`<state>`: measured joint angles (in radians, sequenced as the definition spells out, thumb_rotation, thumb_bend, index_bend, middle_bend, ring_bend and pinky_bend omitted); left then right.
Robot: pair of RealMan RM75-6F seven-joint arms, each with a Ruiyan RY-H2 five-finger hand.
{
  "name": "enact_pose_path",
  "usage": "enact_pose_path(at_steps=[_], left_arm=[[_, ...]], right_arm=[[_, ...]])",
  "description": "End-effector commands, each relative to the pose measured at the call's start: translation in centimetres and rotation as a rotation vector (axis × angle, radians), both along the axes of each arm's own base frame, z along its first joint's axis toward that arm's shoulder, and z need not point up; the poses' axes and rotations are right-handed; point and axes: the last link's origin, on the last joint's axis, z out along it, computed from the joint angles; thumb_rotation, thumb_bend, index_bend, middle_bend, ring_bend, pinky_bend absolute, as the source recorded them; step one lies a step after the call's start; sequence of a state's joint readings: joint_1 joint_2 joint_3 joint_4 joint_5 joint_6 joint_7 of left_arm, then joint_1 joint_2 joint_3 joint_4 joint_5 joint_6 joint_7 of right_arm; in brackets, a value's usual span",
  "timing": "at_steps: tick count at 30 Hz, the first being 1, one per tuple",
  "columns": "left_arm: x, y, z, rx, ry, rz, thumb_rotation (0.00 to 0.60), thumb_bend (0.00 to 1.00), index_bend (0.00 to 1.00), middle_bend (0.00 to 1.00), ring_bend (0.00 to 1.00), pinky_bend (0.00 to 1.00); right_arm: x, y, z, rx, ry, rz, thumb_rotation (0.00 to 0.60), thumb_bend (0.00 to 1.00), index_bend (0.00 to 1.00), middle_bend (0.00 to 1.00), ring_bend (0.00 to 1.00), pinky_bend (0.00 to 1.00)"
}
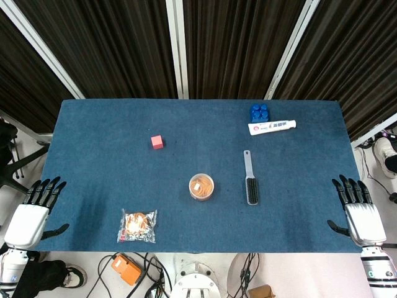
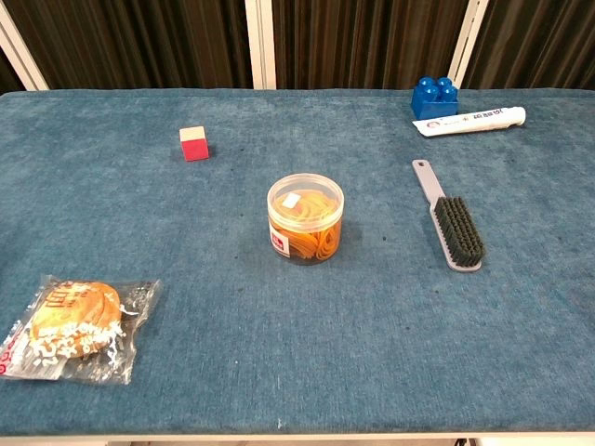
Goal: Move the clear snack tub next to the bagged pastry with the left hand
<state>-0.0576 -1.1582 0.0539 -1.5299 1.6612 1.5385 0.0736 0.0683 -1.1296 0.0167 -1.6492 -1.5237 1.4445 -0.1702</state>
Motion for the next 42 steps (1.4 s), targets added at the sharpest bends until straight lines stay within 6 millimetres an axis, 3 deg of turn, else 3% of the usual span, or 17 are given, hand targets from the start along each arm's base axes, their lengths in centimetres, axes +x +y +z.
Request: enact_pose_path(at_steps=[1,6,11,17,20,26,35,42], left_arm=[[0.0,0.0,-0.1,-0.006,0.0,0.0,0.6,0.05,0.02,0.0,0.0,0.04],[0.5,0.5,-0.8,-0.056,-0.027,-0.039,0.6,0.05,0.02,0.01,0.0,0.04],[1.8,2.3,-3.1,-0.146,-0.121,-0.139,0.6,0.06,0.02,0.01,0.0,0.05],[5.9,6.4,-7.7,-0.291,-0.278,-0.226,0.6,0.07,0.02,0.01,0.0,0.06],[8.9,8.5,-9.5,-0.402,-0.394,-0.205,0.6,0.07,0.02,0.01,0.0,0.06],[13.9,10.8,-12.4,-0.527,-0.552,-0.207,0.6,0.08,0.02,0.01,0.0,0.06],[18.1,14.0,-16.7,-0.569,-0.623,-0.221,0.6,0.08,0.02,0.01,0.0,0.06],[20.6,15.4,-19.6,-0.61,-0.593,-0.224,0.6,0.08,0.02,0.01,0.0,0.06]], right_arm=[[0.0,0.0,0.0,0.0,-0.002,0.001,0.6,0.27,0.0,0.0,0.0,0.0],[-0.1,0.0,0.1,0.0,-0.003,-0.004,0.6,0.27,0.0,0.0,0.0,0.0],[-0.1,0.0,0.2,-0.01,-0.007,-0.012,0.6,0.27,0.0,0.0,0.0,0.0],[-0.2,-0.4,0.1,-0.009,-0.004,-0.024,0.6,0.27,0.0,0.0,0.0,0.0],[-0.4,-0.8,0.0,-0.001,-0.002,-0.042,0.6,0.27,0.0,0.0,0.0,0.0],[-0.6,-1.1,0.2,-0.008,-0.007,-0.058,0.6,0.27,0.0,0.0,0.0,0.0],[-1.3,-1.8,1.4,-0.039,-0.043,-0.098,0.6,0.27,0.0,0.0,0.0,0.0],[-1.6,-2.2,1.7,-0.04,-0.052,-0.114,0.6,0.27,0.0,0.0,0.0,0.0]])
